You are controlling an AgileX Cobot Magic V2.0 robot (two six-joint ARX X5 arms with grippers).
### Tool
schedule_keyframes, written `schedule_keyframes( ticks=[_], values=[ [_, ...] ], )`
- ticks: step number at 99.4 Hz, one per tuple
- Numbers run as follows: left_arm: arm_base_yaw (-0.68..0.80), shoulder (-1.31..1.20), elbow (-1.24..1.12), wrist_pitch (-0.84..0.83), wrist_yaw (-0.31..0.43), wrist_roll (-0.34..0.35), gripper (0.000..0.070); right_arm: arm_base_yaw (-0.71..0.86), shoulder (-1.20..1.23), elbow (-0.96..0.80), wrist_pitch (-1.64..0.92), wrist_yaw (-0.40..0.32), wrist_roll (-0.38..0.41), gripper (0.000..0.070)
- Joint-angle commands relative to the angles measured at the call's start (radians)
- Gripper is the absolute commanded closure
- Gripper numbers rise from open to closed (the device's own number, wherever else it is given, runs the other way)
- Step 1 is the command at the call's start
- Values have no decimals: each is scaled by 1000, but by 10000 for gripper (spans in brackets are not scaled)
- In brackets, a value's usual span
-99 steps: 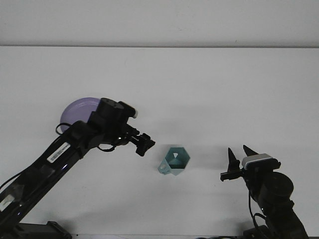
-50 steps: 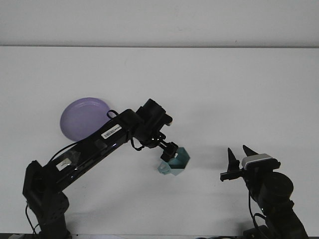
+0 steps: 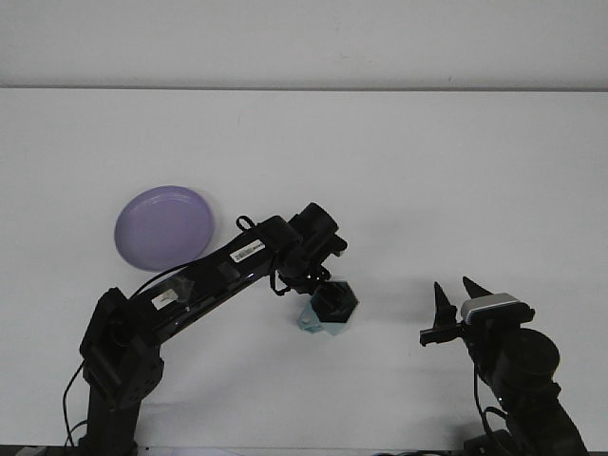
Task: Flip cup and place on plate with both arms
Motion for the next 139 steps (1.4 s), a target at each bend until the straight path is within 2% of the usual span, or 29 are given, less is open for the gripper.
schedule_keyframes(
  ticks=[1, 2, 3, 17, 53, 70, 102, 117, 139],
  values=[
    [-12, 27, 20, 1, -6, 16, 660, 1, 4, 5, 12, 0, 2, 363],
    [-13, 27, 20, 4, -6, 17, 695, 1, 4, 5, 12, 0, 2, 363],
    [-13, 27, 20, 6, -6, 18, 700, 1, 4, 5, 12, 0, 2, 363],
    [-17, 27, 29, 16, -7, 17, 688, 1, 4, 5, 11, 1, 1, 363],
    [62, -48, 38, -45, -82, 13, 688, 1, 4, 5, 11, 0, 0, 363],
    [182, -144, 38, -96, -134, 13, 688, 1, 4, 5, 11, 0, 1, 363],
    [509, -264, 42, -163, -140, 10, 688, 1, 4, 5, 12, -1, 4, 363],
    [636, -256, 42, -168, -228, 16, 688, 1, 4, 5, 11, -2, 4, 363],
    [755, -218, 42, -146, -270, 36, 688, 1, 4, 5, 11, -4, 4, 363]
  ],
)
